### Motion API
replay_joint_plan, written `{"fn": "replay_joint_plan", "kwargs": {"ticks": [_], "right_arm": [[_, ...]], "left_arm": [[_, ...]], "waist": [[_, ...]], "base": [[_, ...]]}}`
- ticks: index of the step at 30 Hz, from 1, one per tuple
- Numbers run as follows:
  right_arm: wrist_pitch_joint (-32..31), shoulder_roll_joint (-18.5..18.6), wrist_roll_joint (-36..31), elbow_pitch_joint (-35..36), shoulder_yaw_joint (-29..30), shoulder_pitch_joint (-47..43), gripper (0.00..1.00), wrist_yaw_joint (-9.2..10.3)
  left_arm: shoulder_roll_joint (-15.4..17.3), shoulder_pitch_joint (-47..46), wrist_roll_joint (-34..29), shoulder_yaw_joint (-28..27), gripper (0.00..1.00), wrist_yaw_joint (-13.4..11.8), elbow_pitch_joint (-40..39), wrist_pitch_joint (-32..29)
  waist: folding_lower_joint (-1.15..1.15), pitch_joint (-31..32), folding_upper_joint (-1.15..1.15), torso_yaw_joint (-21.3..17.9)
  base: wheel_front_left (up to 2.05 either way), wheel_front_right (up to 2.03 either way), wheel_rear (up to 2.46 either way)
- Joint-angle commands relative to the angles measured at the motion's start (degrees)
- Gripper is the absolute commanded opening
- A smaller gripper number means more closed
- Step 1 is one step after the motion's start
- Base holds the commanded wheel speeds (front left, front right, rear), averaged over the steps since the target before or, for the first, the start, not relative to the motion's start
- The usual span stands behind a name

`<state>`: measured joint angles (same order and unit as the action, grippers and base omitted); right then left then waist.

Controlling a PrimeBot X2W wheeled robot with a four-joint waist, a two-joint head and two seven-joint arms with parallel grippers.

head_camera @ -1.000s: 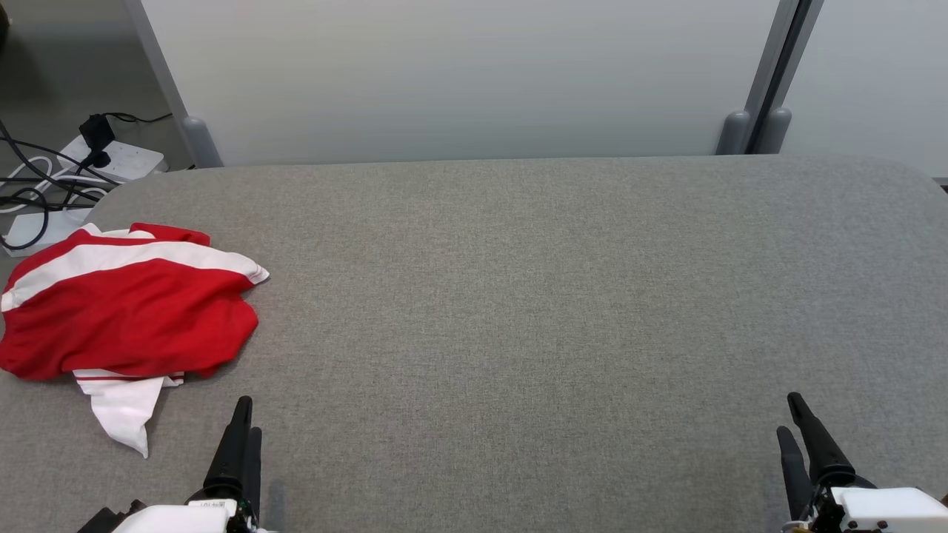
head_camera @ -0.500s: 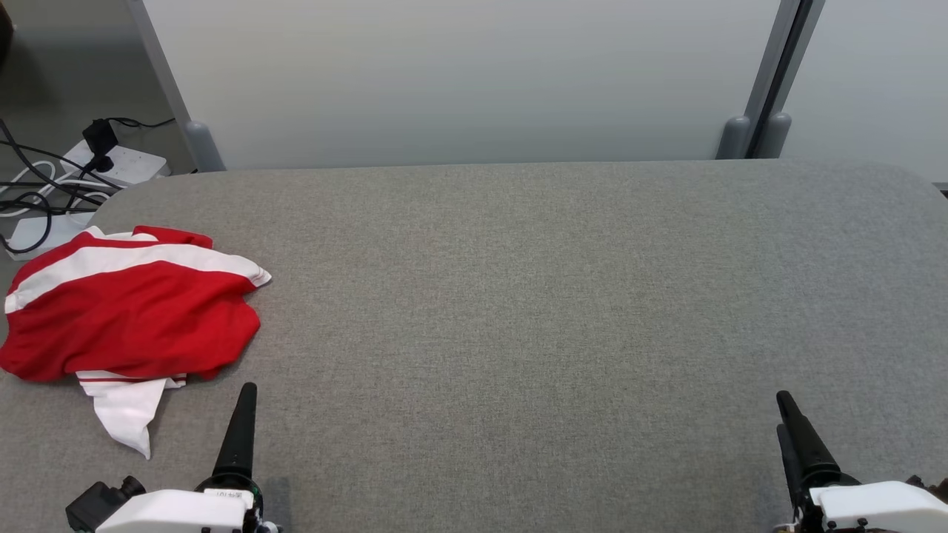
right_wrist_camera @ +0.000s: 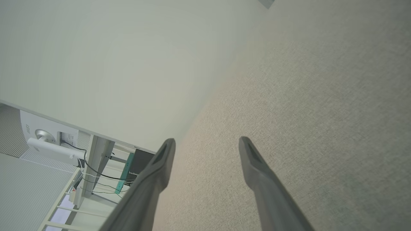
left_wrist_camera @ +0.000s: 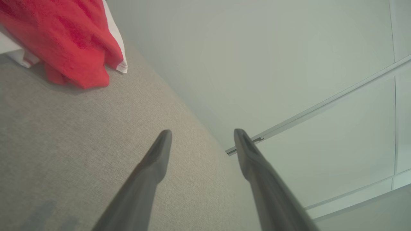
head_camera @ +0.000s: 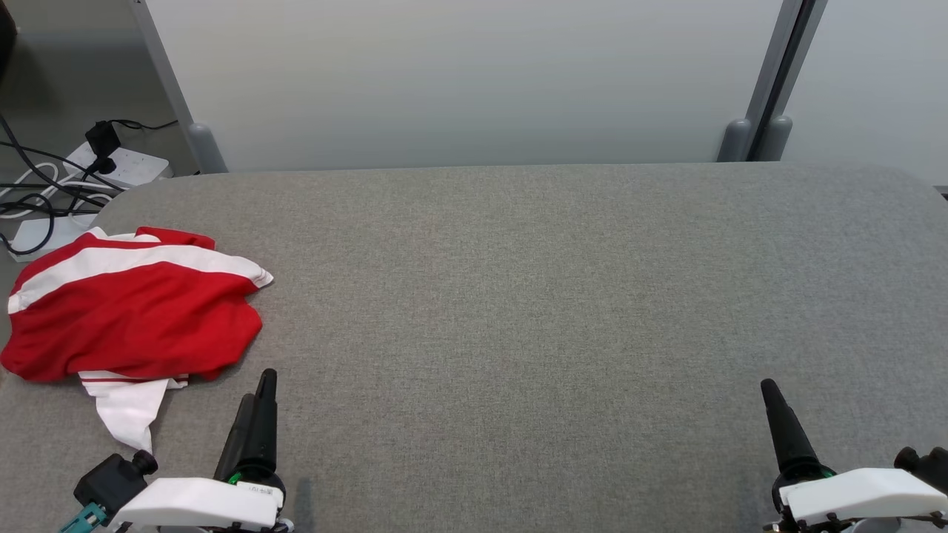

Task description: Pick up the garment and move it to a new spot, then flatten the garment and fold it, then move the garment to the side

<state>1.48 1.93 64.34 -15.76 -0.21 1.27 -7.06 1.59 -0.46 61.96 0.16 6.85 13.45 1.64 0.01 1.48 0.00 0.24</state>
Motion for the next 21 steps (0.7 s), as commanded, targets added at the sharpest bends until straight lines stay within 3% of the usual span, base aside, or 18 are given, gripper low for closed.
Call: {"fn": "replay_joint_plan", "kwargs": {"ticks": [1, 21], "right_arm": [[0.95, 0.41, -2.75, 1.96, -0.19, 2.61, 1.00, -0.26], [4.15, 0.44, -16.45, 4.49, -3.46, 3.01, 1.00, -0.31]], "left_arm": [[0.79, -2.92, -2.77, -0.34, 1.00, -0.46, -2.03, 0.75], [0.92, -3.51, -17.97, 1.84, 1.00, -2.65, -4.04, 3.96]], "waist": [[-0.01, 0.01, 0.00, 0.01], [-0.01, 0.39, 0.00, -0.05]], "base": [[0.00, 0.00, 0.00], [0.00, 0.00, 0.00]]}}
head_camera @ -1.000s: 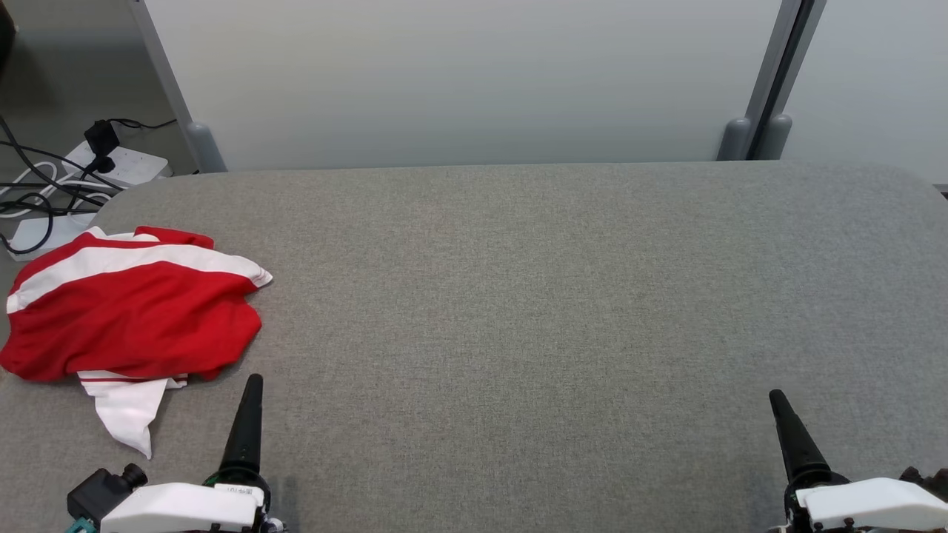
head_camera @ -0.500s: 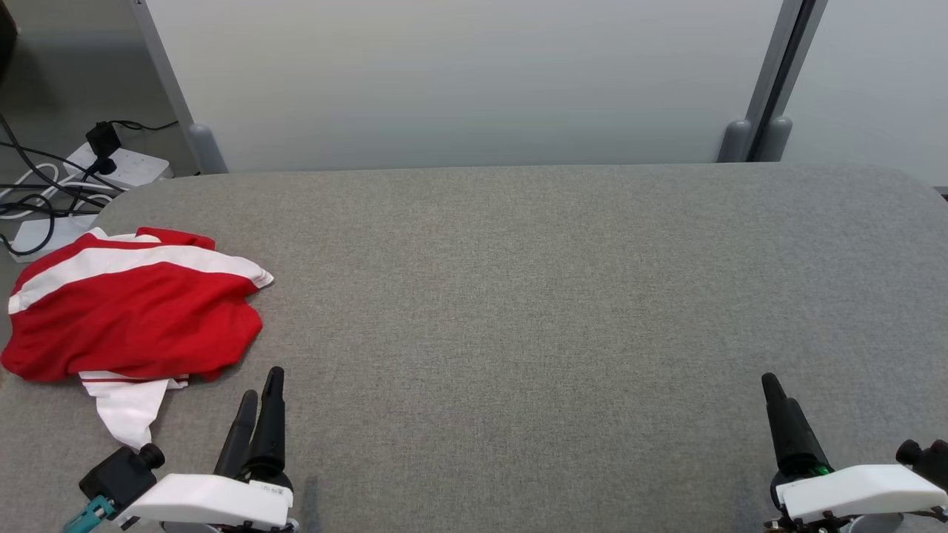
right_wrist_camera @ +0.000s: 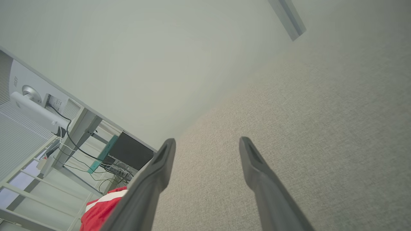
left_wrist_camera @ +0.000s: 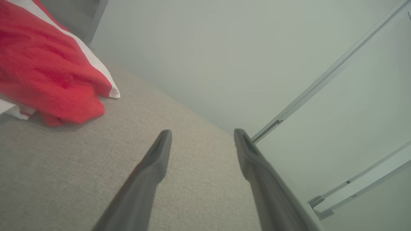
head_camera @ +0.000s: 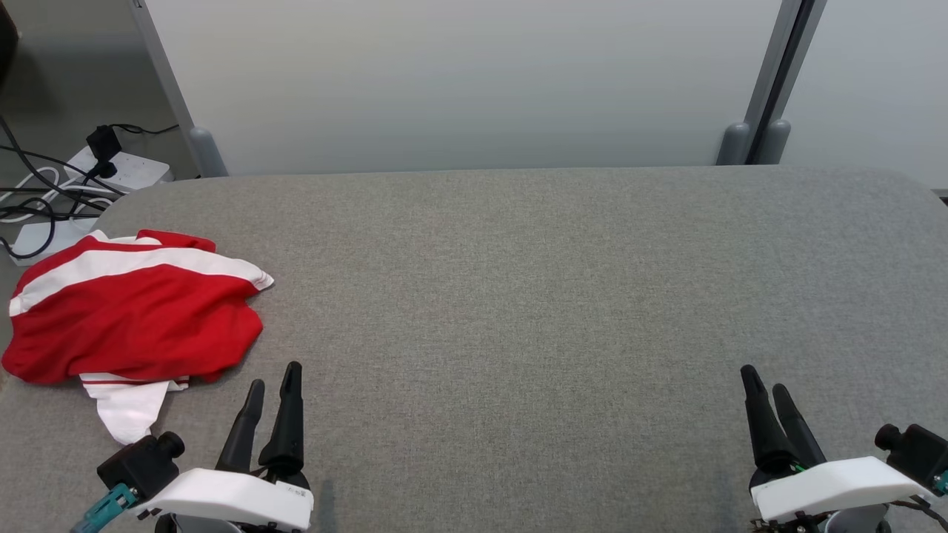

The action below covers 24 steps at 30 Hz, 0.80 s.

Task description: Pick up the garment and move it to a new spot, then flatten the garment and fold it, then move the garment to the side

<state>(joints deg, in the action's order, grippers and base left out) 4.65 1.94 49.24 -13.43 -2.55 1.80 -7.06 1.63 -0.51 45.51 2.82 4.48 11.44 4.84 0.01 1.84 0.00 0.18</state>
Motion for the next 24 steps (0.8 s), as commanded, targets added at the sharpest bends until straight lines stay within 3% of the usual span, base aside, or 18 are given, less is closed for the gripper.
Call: {"fn": "replay_joint_plan", "kwargs": {"ticks": [1, 24], "right_arm": [[1.14, 0.44, -1.93, 2.26, -1.20, 2.53, 1.00, -0.31], [5.01, 0.65, -18.36, 3.53, -3.39, 3.06, 1.00, -0.36]], "left_arm": [[0.88, -3.47, -2.21, -0.73, 1.00, -0.36, -2.16, 0.93], [1.03, -4.03, -18.82, 0.82, 1.00, -2.04, -4.76, 4.81]], "waist": [[-0.01, 0.06, 0.00, 0.00], [-0.01, 0.73, 0.00, 0.11]], "base": [[0.00, 0.00, 0.00], [0.00, 0.00, 0.00]]}}
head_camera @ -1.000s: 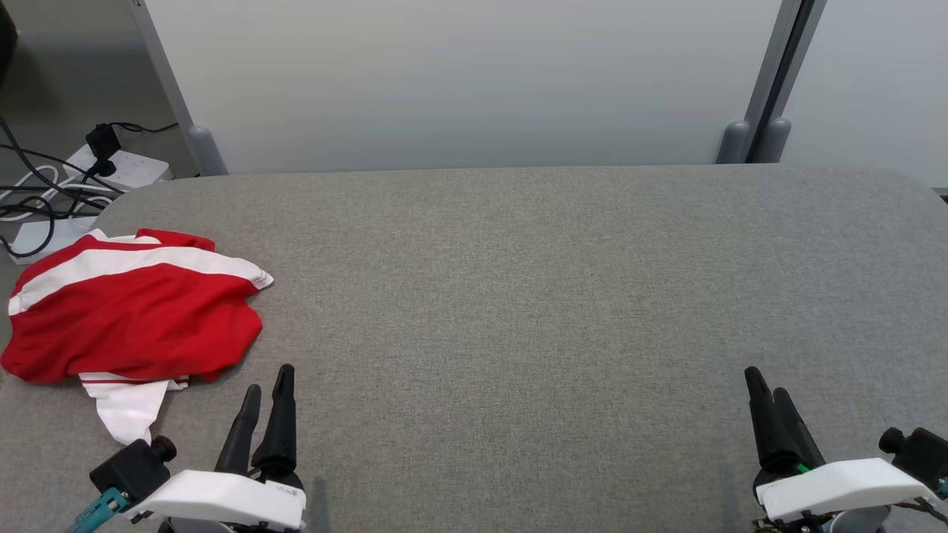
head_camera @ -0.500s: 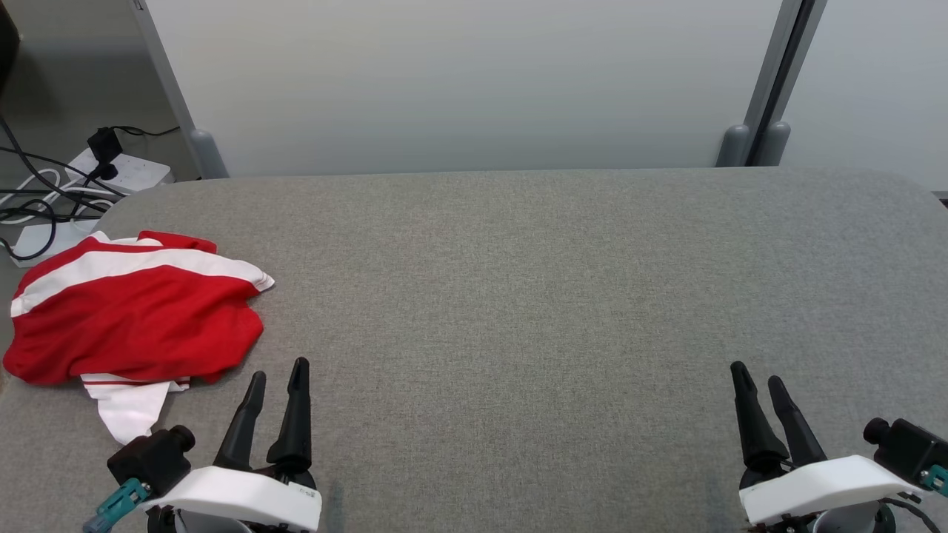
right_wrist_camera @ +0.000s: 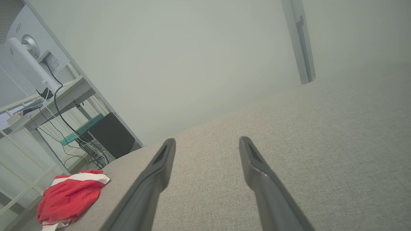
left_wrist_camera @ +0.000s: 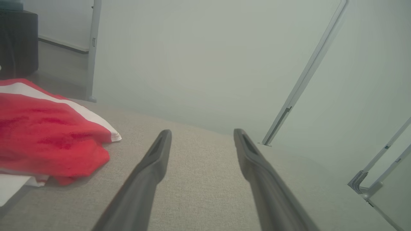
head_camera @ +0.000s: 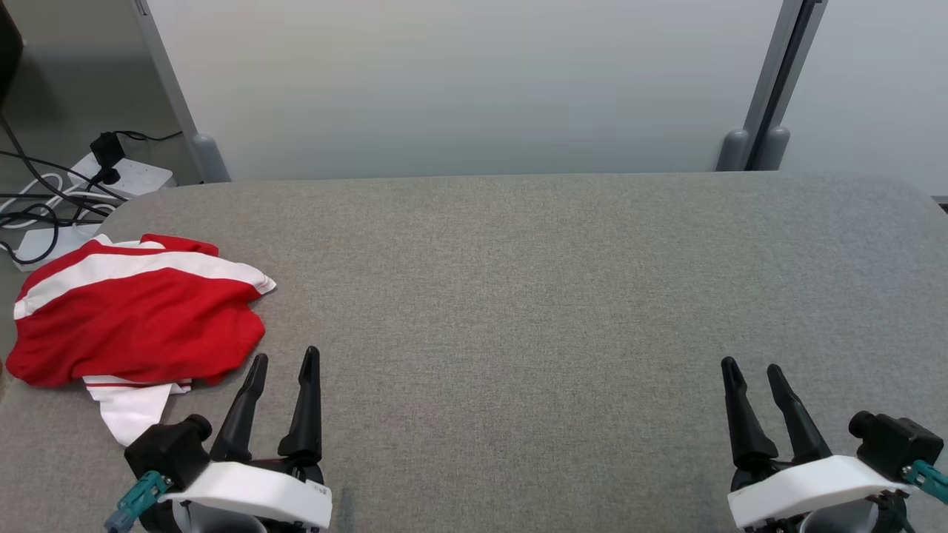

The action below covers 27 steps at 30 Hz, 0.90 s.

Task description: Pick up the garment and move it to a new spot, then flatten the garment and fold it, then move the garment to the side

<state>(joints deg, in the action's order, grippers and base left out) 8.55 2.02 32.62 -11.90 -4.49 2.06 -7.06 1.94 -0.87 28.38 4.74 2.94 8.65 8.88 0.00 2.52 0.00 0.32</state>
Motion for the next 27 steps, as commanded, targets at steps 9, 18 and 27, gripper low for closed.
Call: {"fn": "replay_joint_plan", "kwargs": {"ticks": [9, 18, 27], "right_arm": [[2.46, 0.64, -7.14, 2.72, -2.00, 2.87, 1.00, -0.38], [4.14, 0.74, -13.98, 3.87, -2.40, 3.32, 1.00, -0.40], [5.65, 0.82, -20.09, 4.59, -3.22, 3.33, 1.00, -0.42]], "left_arm": [[0.78, -4.00, -7.25, -0.75, 1.00, -0.77, -2.46, 2.12], [0.85, -4.51, -14.66, -0.25, 1.00, -0.70, -2.86, 3.80], [0.91, -4.70, -20.77, 0.41, 1.00, -1.11, -3.31, 5.32]], "waist": [[0.00, 0.23, 0.00, -0.10], [0.00, 0.41, 0.00, -0.06], [0.00, 1.11, 0.00, -0.18]], "base": [[0.00, 0.00, 0.00], [0.00, 0.00, 0.00], [0.00, 0.00, 0.00]]}}
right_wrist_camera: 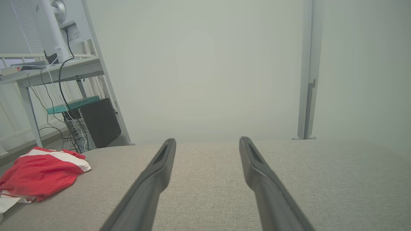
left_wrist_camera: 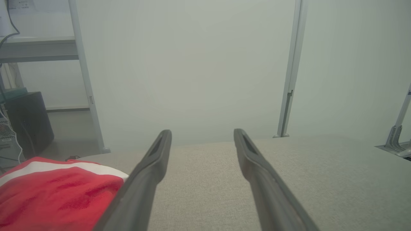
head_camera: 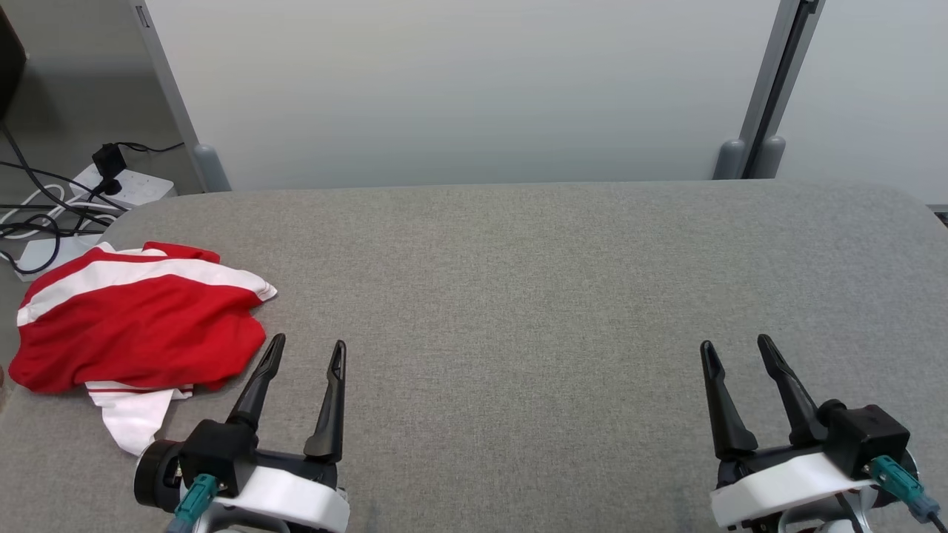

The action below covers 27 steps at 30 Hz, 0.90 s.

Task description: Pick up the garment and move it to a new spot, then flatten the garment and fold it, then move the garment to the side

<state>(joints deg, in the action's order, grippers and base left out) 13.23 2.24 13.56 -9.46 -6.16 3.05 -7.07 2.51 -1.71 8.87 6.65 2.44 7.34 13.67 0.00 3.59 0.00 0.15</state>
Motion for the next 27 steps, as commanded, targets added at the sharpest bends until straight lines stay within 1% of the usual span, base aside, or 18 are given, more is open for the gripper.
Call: {"fn": "replay_joint_plan", "kwargs": {"ticks": [1, 5, 13, 27], "right_arm": [[1.14, 0.61, -1.71, 2.17, -1.71, 2.32, 1.00, -0.41], [1.77, 0.64, -3.99, 2.19, -2.49, 2.40, 1.00, -0.42], [1.77, 0.64, -4.14, 2.00, -2.54, 2.40, 1.00, -0.42], [1.77, 0.64, -3.42, 2.07, -2.01, 1.93, 1.00, -0.42]], "left_arm": [[0.34, -3.85, -1.88, -1.46, 1.00, -0.71, -2.08, 0.70], [0.37, -3.84, -4.31, -1.18, 1.00, -0.99, -2.30, 1.33], [0.37, -3.78, -3.74, -0.67, 1.00, -1.25, -1.99, 1.33], [0.37, -3.45, -3.63, -1.47, 1.00, -1.38, -0.05, 1.33]], "waist": [[0.00, 0.13, 0.00, -0.05], [0.00, 0.46, 0.00, -0.25], [0.00, 0.32, 0.00, -0.33], [0.00, 0.97, 0.00, -0.24]], "base": [[0.00, 0.00, 0.00], [0.00, 0.00, 0.00], [0.00, 0.00, 0.00], [0.00, 0.00, 0.00]]}}
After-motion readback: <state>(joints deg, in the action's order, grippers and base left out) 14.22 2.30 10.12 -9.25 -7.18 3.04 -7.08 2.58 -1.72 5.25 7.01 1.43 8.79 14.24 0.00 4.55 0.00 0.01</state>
